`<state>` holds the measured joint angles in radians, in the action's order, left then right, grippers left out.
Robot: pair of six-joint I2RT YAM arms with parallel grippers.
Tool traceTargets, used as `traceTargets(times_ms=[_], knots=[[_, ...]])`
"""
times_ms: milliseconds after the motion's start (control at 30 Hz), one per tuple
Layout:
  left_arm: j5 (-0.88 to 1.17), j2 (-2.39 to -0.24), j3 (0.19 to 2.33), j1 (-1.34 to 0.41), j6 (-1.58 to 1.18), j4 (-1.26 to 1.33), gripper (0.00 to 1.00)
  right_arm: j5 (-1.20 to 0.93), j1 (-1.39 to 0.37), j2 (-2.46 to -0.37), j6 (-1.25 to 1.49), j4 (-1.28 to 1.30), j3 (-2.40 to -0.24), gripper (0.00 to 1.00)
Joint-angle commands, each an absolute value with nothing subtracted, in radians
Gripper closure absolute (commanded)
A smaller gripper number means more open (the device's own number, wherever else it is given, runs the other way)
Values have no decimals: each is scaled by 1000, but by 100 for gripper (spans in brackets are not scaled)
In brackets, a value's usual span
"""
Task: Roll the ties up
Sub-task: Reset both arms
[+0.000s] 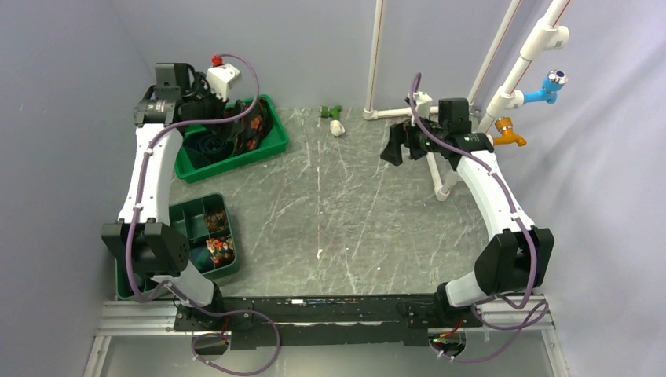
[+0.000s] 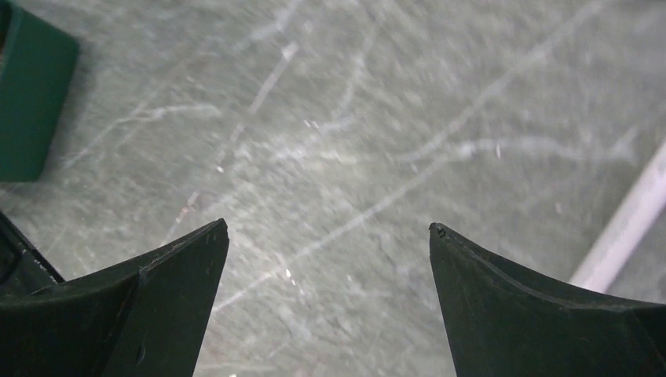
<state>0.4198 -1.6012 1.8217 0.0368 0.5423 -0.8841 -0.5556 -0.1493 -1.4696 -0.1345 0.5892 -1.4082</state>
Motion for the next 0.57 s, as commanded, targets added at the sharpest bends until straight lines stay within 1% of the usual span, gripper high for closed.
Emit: traceTargets(times_ms=[0,67,167,333,533], knots=[[465,-1651,1803,-49,360,-796,1,-527,-51,-1472,-126,652,-1307,0],[340,-1651,1740,-93,296,-749,1,-514,-34,-1455,-135,658,-1261,0],[247,-1647,1667,-141,242,-727,1,-492,-32,-1385,-159,632,-1162,0],[225,-1615,1579,-150,247,-724,1,-488,-32,-1306,-195,597,-1054,0],[196,-1564,1538,-150,265,-734,1,-507,-34,-1295,-222,589,-1042,0]])
